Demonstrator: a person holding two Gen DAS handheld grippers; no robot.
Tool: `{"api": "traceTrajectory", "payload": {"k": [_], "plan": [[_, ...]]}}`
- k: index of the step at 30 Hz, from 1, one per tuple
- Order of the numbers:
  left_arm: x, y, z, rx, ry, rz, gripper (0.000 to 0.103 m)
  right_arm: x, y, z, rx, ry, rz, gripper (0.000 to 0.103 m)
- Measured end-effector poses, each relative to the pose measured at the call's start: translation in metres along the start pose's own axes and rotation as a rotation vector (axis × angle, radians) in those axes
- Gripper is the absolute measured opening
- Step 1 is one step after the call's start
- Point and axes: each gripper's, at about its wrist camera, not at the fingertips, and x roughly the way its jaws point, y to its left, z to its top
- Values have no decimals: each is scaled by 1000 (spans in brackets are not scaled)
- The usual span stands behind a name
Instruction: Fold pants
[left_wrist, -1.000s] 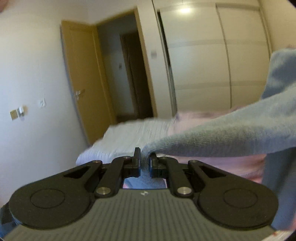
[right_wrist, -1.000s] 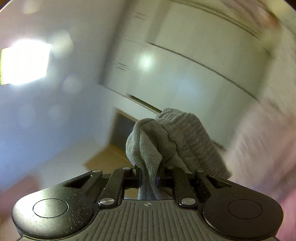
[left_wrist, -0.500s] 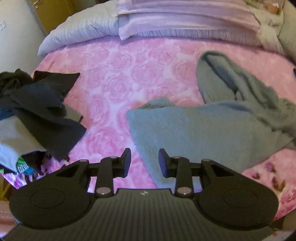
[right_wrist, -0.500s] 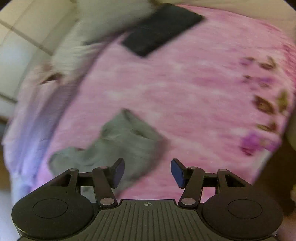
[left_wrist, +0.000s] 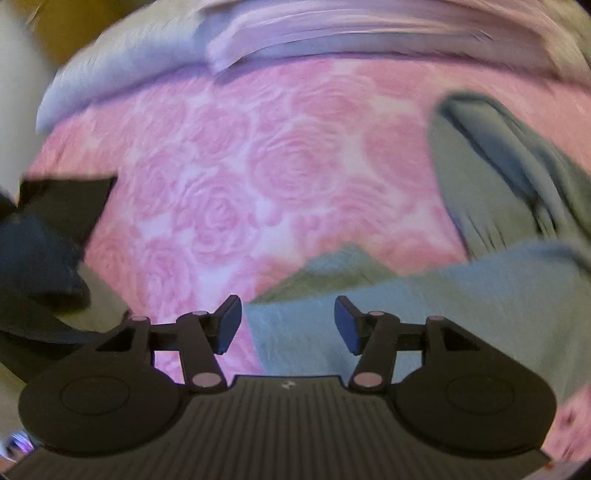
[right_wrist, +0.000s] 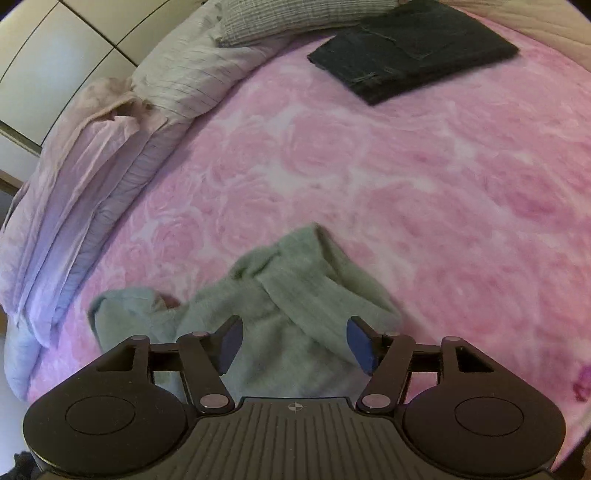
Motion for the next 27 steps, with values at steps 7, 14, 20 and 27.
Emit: {"api": "traceTrajectory", "payload": {"k": [7,14,20,27], "plan": [[75,53,27,-240,193,-50,52,53,51,24,-42,6,-113,61],[102,55,20,-229,298,-73,54,104,80,14,-152,181,-408,62],[99,62,-2,-246,354,-164,54,40,-2,-82,121,271,-361,69],[89,76,15,-295,299,-200,53,25,-92,-175,702,194,-153,68]]}}
